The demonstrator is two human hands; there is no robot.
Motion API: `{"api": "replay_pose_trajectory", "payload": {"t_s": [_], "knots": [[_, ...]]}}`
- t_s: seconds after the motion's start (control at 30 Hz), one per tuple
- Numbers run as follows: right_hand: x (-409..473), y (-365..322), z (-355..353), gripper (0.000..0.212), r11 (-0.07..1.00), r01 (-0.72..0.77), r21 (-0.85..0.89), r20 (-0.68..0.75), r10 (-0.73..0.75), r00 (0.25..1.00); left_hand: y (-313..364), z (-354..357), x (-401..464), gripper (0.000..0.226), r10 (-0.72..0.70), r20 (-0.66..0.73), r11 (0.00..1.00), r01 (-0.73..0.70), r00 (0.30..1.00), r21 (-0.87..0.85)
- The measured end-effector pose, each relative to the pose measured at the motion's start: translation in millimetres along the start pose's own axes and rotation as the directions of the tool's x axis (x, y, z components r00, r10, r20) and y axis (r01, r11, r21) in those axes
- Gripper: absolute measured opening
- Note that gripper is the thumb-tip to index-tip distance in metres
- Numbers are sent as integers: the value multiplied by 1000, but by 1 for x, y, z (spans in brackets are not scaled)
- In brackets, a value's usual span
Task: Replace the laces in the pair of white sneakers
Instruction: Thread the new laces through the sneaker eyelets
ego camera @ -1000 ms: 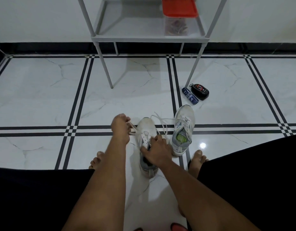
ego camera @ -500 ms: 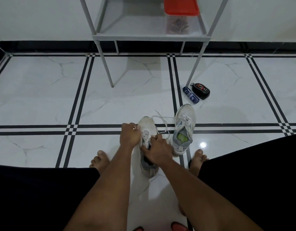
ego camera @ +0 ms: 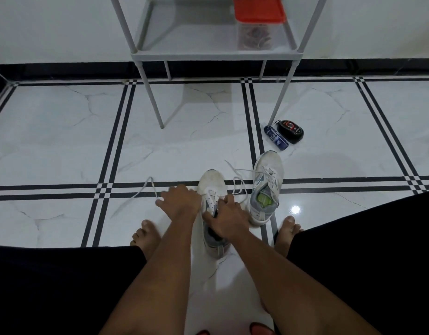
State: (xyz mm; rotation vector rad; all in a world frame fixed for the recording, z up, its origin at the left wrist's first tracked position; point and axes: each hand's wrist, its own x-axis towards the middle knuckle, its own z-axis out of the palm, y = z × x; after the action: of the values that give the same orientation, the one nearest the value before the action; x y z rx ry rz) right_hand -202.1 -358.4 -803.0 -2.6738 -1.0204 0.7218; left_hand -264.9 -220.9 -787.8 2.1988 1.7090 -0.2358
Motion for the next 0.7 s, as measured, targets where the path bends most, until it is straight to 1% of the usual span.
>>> {"api": "replay_pose_trajectory", "payload": {"t_s": [0.03, 0.07, 0.1, 0.13, 0.17, 0.27, 0.3, 0.4, 0.5, 0.57, 0.63, 0.7], "knots": [[0, 1, 1, 75, 1000, 0, 0, -4, 0, 1000, 1, 6, 0, 39, 17, 42, 989, -11, 999, -146], [1, 1, 2, 74, 1000, 3, -2, -7, -3, 1000, 1, 10, 0, 43, 47, 94, 957, -18, 994, -291], [1, 2, 3, 74, 1000, 8, -2, -12, -8, 1000, 3, 11, -1, 48, 88, 126, 928, -35, 988, -371], [1, 3, 3, 74, 1000, 14, -1, -16, -14, 1000, 4, 11, -3, 51, 116, 129, 913, -54, 985, -404], [2, 3, 4, 74, 1000, 18, -1, -20, -18, 1000, 5, 11, -3, 50, 114, 117, 912, -57, 987, -406], [2, 5, 6, 76, 1000, 13, -25, -29, -14, 999, 7, 17, 2, 31, 91, 87, 907, -47, 992, -419], [2, 5, 7, 77, 999, 12, -30, -36, -13, 999, 6, 19, 3, 29, 111, 87, 909, -65, 990, -413], [3, 5, 9, 77, 1000, 16, -26, -46, -17, 999, 2, 25, 3, 20, 240, 102, 903, -184, 965, -389], [4, 5, 9, 77, 999, 13, -31, -41, -15, 999, 2, 25, 1, 7, 273, 97, 904, -221, 957, -367], [4, 5, 9, 76, 999, 21, -30, -49, -22, 999, 3, 23, 4, 12, 251, 91, 899, -198, 964, -391], [3, 5, 8, 74, 999, 25, -22, -53, -26, 998, 5, 21, 4, 17, 179, 114, 884, -109, 977, -455], [2, 5, 6, 71, 1000, 25, -11, -56, -25, 998, 4, 21, 5, 13, 88, 131, 852, -6, 987, -524]]}}
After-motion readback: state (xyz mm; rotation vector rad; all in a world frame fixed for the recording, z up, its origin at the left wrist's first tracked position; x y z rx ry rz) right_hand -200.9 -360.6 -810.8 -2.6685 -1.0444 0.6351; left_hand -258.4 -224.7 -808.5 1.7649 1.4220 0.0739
